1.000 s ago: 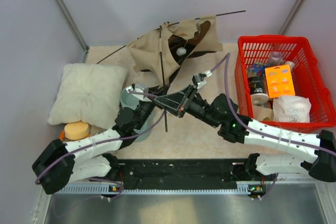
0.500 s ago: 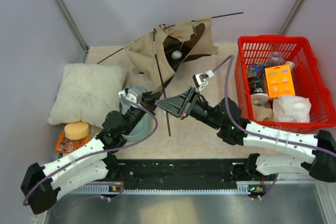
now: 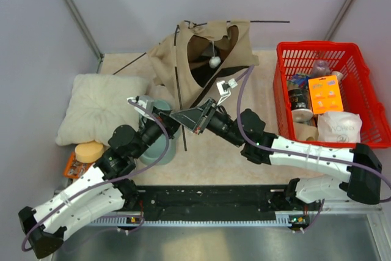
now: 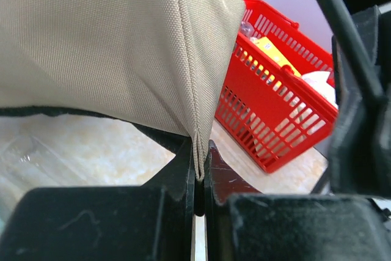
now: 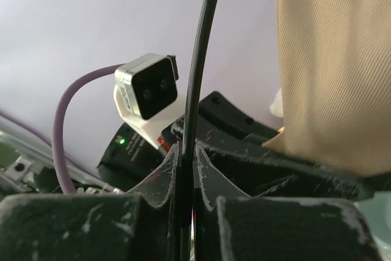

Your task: Set up the pet tent

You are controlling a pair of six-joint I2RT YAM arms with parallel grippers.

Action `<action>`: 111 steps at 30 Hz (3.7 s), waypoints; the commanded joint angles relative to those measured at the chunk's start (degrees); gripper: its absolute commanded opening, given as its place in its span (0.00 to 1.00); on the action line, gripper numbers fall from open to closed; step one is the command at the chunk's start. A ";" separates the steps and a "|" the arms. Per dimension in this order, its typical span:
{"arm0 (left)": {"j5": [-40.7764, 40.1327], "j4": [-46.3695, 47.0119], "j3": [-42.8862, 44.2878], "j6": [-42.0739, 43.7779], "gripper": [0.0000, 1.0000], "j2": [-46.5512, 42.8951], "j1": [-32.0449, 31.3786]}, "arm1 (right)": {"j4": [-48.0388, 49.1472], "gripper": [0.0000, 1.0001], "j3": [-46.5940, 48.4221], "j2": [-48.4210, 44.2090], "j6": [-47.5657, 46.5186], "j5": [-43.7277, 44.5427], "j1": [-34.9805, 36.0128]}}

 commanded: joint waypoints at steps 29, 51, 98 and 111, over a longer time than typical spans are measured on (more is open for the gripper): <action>9.61 -27.58 0.67 -27.48 0.00 -12.83 -1.24 | 18.47 0.00 10.50 14.47 -11.77 17.41 -4.50; -5.95 -41.30 10.34 -40.31 0.00 -6.50 -1.24 | 23.24 0.00 6.11 17.81 -14.76 12.40 -3.80; -6.22 -36.29 13.42 -35.30 0.00 2.03 -0.80 | 8.27 0.93 -15.51 -0.39 18.38 18.90 -3.36; -6.04 -35.50 12.98 -36.18 0.00 1.24 -0.72 | 12.85 0.02 -16.39 3.92 24.26 15.66 -3.36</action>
